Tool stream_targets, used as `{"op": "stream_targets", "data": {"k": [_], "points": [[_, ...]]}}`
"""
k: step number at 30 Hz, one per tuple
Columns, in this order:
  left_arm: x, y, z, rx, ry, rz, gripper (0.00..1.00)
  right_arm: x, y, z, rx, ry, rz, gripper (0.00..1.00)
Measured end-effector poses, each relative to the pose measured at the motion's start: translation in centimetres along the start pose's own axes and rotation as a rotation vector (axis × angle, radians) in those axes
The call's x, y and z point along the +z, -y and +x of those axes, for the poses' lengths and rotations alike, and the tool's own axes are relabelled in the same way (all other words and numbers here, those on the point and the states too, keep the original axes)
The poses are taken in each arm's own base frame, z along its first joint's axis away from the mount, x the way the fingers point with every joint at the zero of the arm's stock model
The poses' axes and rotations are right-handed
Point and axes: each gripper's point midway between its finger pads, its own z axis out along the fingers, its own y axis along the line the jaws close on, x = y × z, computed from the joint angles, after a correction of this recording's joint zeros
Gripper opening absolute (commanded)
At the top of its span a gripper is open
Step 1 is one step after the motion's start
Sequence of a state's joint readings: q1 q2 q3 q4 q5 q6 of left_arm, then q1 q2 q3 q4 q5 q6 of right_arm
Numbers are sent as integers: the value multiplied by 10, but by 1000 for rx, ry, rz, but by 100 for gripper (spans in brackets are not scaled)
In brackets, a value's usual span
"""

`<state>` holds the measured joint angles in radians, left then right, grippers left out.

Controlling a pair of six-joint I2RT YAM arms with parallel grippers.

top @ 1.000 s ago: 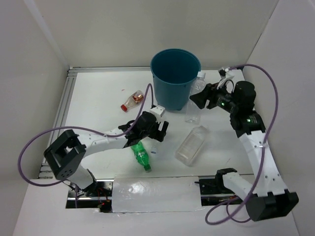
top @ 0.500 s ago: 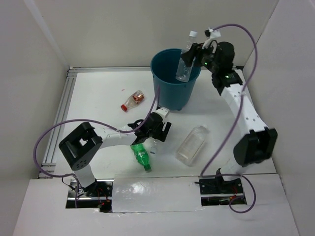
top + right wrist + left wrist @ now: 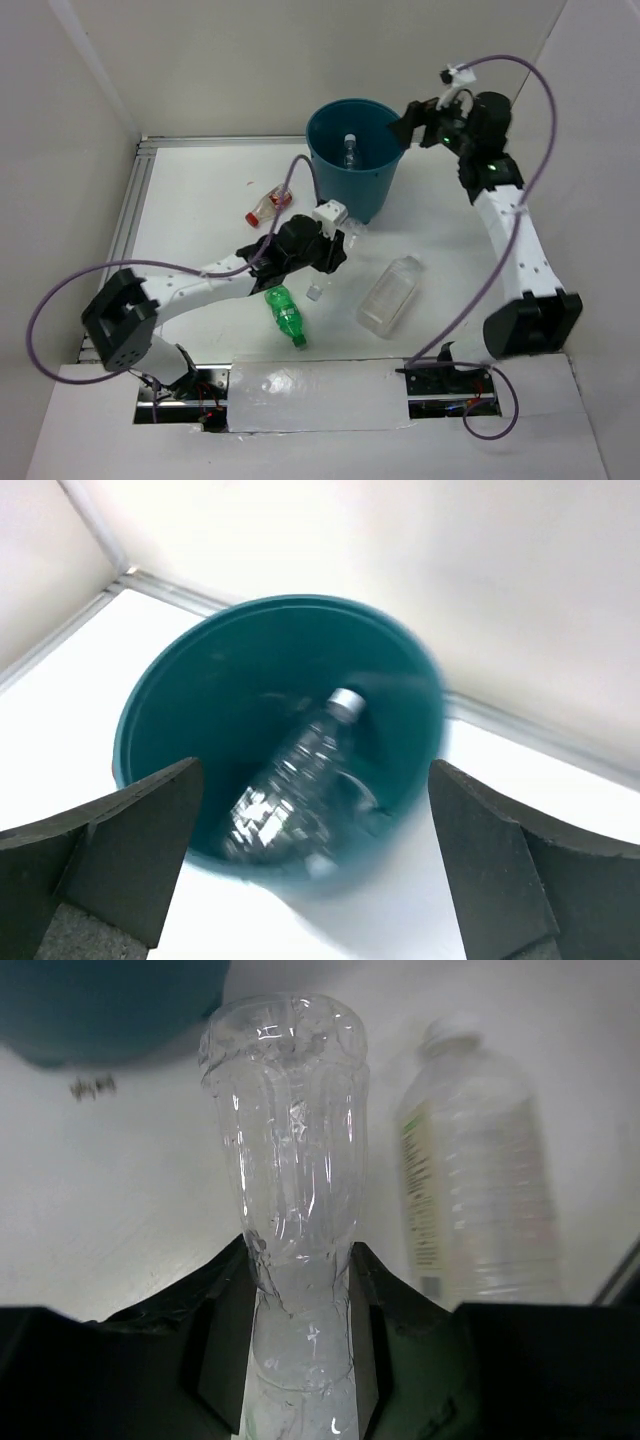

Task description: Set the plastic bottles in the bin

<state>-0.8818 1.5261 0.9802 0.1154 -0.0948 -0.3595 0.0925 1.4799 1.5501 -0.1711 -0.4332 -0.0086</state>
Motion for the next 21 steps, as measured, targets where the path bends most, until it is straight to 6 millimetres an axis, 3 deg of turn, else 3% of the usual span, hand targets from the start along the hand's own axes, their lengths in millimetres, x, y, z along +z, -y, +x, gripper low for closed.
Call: {"op": "stream_targets", "data": {"k": [1,2,3,4,5,6,7,9,11,12,13,14,16,17,19,21], "points": [[-11,7,-19,14,42,26,9,-18,3,-8,-26,17,6,99],[-24,15,-43,20,100,57,7,-38,4,-13,-69,25,6,92],[-39,23,-70,35,166,82,7,-56,7,-16,-112,33,9,78],[-53,31,-96,41,230,107,6,-74,8,-16,-162,35,5,46],[-68,37,-124,55,301,127,6,-89,8,-12,-217,29,-7,29],[-91,48,-166,66,414,159,7,-100,1,1,-265,-5,-58,12],[-97,46,-178,71,447,157,7,-112,5,11,-272,-17,-40,12],[-120,47,-226,71,575,164,10,-128,6,44,-310,-88,-72,20],[-133,41,-271,60,692,151,12,-141,3,86,-332,-170,-137,48],[-131,37,-288,54,730,142,14,-146,1,109,-336,-219,-173,72],[-130,33,-307,46,777,129,17,-152,-2,134,-359,-262,-226,87],[-123,28,-323,38,810,114,18,-158,-8,159,-383,-301,-285,93],[-95,16,-342,22,831,73,26,-172,-25,198,-407,-357,-398,99],[-80,11,-350,13,836,51,45,-178,-32,211,-429,-368,-445,99],[-42,1,-359,-3,828,3,64,-191,-46,228,-489,-374,-523,100],[-5,-13,-356,-13,789,-52,81,-199,-56,235,-579,-353,-578,100]]}}
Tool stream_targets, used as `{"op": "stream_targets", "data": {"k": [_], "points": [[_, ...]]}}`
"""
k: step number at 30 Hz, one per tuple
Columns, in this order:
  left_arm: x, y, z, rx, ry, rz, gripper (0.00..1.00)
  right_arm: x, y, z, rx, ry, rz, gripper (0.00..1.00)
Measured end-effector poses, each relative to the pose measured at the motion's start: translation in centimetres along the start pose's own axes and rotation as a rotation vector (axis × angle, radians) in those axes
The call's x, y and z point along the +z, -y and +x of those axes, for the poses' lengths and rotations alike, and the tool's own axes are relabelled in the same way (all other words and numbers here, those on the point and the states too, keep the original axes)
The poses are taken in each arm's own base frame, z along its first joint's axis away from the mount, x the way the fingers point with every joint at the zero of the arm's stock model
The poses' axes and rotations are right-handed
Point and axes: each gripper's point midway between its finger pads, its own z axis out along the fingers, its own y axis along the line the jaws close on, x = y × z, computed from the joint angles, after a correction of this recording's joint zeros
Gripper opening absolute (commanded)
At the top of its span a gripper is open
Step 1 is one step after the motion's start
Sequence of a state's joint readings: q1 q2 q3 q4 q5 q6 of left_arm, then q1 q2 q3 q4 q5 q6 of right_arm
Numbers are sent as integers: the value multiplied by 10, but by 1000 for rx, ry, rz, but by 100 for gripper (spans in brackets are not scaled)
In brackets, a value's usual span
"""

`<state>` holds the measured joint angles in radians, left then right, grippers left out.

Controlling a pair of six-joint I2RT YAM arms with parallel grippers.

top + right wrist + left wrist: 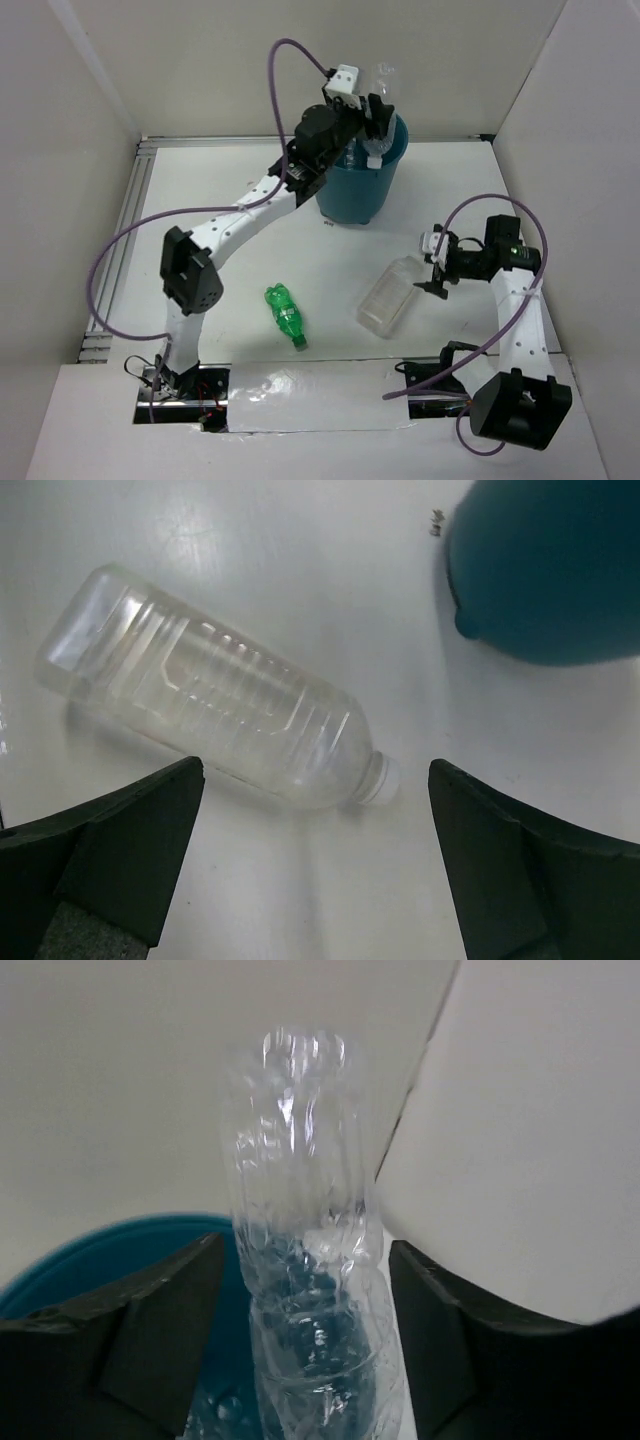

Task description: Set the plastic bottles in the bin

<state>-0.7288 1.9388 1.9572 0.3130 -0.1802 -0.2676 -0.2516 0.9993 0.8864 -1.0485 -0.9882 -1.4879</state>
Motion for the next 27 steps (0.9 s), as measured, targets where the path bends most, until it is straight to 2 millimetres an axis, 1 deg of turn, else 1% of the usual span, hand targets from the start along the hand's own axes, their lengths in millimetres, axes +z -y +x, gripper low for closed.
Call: {"op": "stream_targets", "data": {"k": [1,2,3,5,7,9,11,13,15,17,20,22,24,25,27], "points": [[10,-5,16,6,-22,-20,92,0,-6,0,-64,2,-16,100],[17,-12,32,12,-53,-42,99,1,-14,2,-119,2,-36,100],[21,-19,47,21,-84,-61,99,2,-21,5,-150,1,-55,100],[24,-31,69,31,-135,-93,99,6,-39,14,-176,-7,-108,100],[23,-44,78,40,-171,-120,99,11,-54,26,-181,-22,-163,100],[21,-49,73,44,-172,-129,99,15,-67,34,-175,-32,-221,100],[9,-54,62,53,-176,-139,99,19,-73,40,-183,-41,-267,100],[-18,-54,51,70,-192,-142,99,23,-74,43,-192,-44,-300,100],[-57,-47,33,78,-196,-131,99,27,-73,45,-212,-42,-314,100],[-103,-41,17,72,-186,-115,99,30,-71,46,-231,-47,-329,100],[-179,-36,3,41,-173,-90,99,35,-69,51,-242,-68,-370,100],[-221,-42,6,16,-182,-100,99,38,-67,54,-250,-83,-400,100],[-256,-50,21,-12,-209,-116,99,42,-64,56,-270,-95,-426,100],[-271,-53,32,-28,-231,-128,99,44,-62,55,-283,-100,-440,100],[-303,-60,64,-50,-300,-143,99,49,-56,53,-318,-110,-463,100]]}}
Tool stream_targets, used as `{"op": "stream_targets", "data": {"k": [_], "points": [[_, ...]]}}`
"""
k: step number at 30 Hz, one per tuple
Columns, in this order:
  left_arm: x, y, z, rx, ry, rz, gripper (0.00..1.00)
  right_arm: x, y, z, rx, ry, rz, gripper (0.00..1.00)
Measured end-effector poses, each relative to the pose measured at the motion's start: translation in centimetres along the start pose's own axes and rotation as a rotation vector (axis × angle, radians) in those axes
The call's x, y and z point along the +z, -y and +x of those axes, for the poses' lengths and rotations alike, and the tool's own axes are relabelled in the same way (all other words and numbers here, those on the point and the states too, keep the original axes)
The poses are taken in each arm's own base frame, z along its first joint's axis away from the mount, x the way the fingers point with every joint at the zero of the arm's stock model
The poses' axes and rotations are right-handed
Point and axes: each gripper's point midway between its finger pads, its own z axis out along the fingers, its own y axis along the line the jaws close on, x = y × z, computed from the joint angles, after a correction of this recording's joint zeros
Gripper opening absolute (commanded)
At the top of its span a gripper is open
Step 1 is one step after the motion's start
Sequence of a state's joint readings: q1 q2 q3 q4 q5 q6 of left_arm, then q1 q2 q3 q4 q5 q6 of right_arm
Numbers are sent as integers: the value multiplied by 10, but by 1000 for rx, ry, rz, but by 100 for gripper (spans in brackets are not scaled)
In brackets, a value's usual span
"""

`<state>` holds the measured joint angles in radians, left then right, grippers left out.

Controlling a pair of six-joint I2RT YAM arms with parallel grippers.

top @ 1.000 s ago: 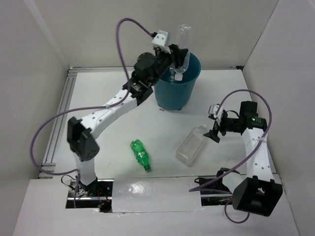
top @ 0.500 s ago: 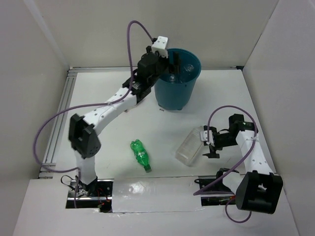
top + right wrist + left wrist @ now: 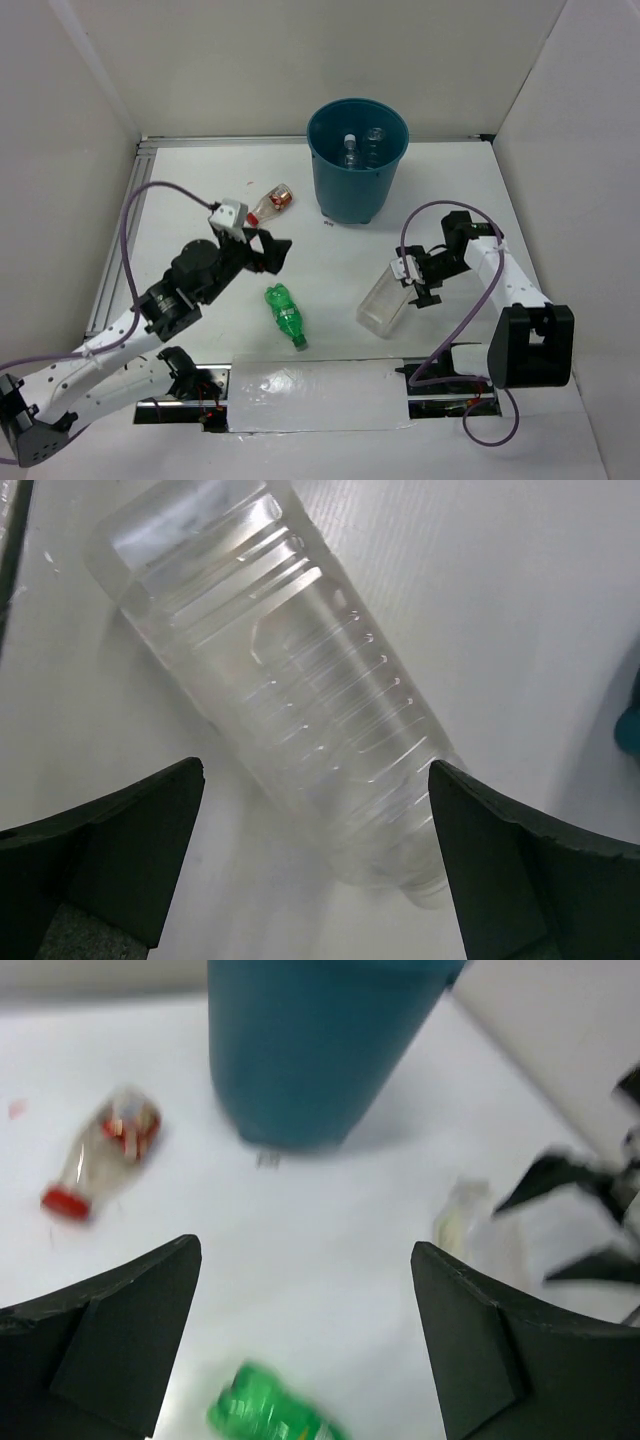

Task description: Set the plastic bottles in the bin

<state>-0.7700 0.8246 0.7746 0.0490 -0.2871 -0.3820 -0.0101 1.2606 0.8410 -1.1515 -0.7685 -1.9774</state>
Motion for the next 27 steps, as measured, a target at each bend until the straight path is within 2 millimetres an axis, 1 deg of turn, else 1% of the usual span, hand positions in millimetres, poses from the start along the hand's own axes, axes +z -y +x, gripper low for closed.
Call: {"op": "stream_targets", "data": {"k": [1,3,4,6,10,13,16,20,24,26,27], "points": [[-9,-6,22,-9,-45,-11,99,1,4,0,-15,-5,-5,100],[-22,-15,54,-33,-116,-31,99,3,13,0,-52,-18,-16,100],[-28,-19,67,-39,-143,-40,99,5,17,1,-67,-25,-24,100],[-36,-23,81,-60,-173,-51,99,9,22,1,-93,-37,-42,100],[-42,-19,83,-88,-177,-42,99,19,23,1,-128,-57,-105,100],[-42,-17,85,-91,-185,-37,99,26,21,4,-148,-80,-146,100],[-43,-15,87,-102,-194,-32,99,37,19,5,-169,-82,-192,100],[-47,-12,89,-133,-194,-25,99,45,17,9,-176,-96,-236,100],[-54,-16,101,-189,-216,-41,99,54,12,19,-168,-116,-290,100],[-59,-18,108,-225,-235,-55,99,58,4,27,-155,-139,-333,97],[-60,-20,113,-244,-246,-65,99,59,1,30,-151,-148,-347,92]]}}
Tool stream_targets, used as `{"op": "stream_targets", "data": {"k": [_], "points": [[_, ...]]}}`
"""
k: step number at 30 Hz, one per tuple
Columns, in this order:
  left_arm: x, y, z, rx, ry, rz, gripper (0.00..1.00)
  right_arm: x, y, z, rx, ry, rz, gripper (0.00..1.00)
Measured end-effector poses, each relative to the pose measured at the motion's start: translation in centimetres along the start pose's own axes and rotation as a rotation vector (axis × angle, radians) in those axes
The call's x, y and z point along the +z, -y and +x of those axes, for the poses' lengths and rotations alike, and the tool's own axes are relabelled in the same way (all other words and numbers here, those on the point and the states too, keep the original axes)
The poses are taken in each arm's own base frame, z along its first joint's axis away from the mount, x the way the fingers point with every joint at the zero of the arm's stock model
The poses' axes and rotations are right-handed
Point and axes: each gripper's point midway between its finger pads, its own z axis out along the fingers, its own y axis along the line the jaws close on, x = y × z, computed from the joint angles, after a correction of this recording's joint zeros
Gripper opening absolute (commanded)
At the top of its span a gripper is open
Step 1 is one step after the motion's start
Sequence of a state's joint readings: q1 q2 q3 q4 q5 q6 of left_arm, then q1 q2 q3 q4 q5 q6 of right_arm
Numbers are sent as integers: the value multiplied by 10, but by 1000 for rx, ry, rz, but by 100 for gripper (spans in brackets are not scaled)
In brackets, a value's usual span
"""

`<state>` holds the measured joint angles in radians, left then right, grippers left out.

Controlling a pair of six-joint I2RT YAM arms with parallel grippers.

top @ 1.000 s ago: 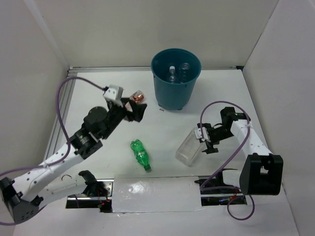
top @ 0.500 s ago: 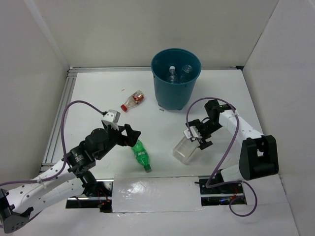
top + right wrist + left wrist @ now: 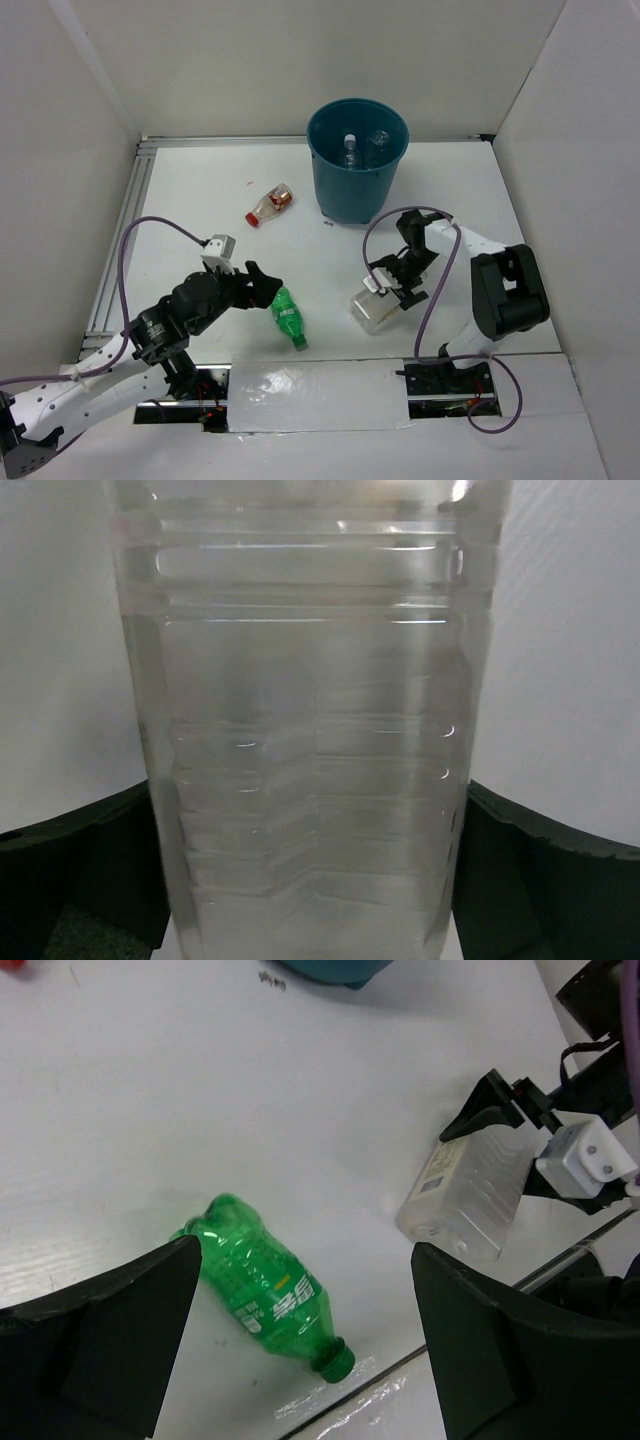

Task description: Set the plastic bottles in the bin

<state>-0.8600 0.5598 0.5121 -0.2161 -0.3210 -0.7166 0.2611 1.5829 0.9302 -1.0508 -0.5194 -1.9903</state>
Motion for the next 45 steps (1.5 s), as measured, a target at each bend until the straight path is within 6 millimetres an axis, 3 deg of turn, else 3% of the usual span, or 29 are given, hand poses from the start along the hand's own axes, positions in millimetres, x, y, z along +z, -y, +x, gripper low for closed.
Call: {"op": "stream_targets", "data": {"k": [3,4,5,9,12,17,21,25,29,32,35,36,38,39,40,41,45], "points": [[0,-8,14,-51,-37,-30,99,4,-5,-1,-9,-15,-28,76],[0,-11,19,-68,-52,-42,99,4,-4,-3,-15,-14,-30,64],[0,-13,24,-83,-71,-59,99,4,-4,-5,-21,-10,-32,58],[4,-21,40,-139,-130,-117,99,-10,13,-24,-53,32,14,40],[8,-26,52,-187,-173,-166,99,-48,55,-54,-112,66,152,39],[12,-33,69,-261,-238,-255,99,-140,124,-136,-93,168,458,39],[17,-31,70,-308,-248,-283,99,-203,150,-185,-1,286,658,40],[24,-29,77,-317,-274,-302,99,-256,172,-204,98,359,875,43],[31,-29,85,-323,-302,-319,99,-304,210,-207,184,421,1050,45],[35,-29,89,-325,-315,-324,99,-341,252,-196,227,467,1179,51],[39,-27,92,-325,-322,-321,99,-351,287,-172,290,491,1234,59],[40,-26,93,-325,-322,-316,99,-351,298,-162,316,496,1240,69],[44,-25,97,-321,-328,-318,99,-342,319,-139,385,514,1225,79],[45,-25,98,-321,-331,-319,99,-336,329,-127,422,522,1216,79],[46,-25,100,-317,-338,-323,99,-332,330,-124,455,540,1200,91],[46,-25,103,-313,-346,-324,99,-320,343,-100,513,543,1180,100],[47,-26,112,-300,-363,-325,99,-289,346,-61,668,574,1090,100]]}}
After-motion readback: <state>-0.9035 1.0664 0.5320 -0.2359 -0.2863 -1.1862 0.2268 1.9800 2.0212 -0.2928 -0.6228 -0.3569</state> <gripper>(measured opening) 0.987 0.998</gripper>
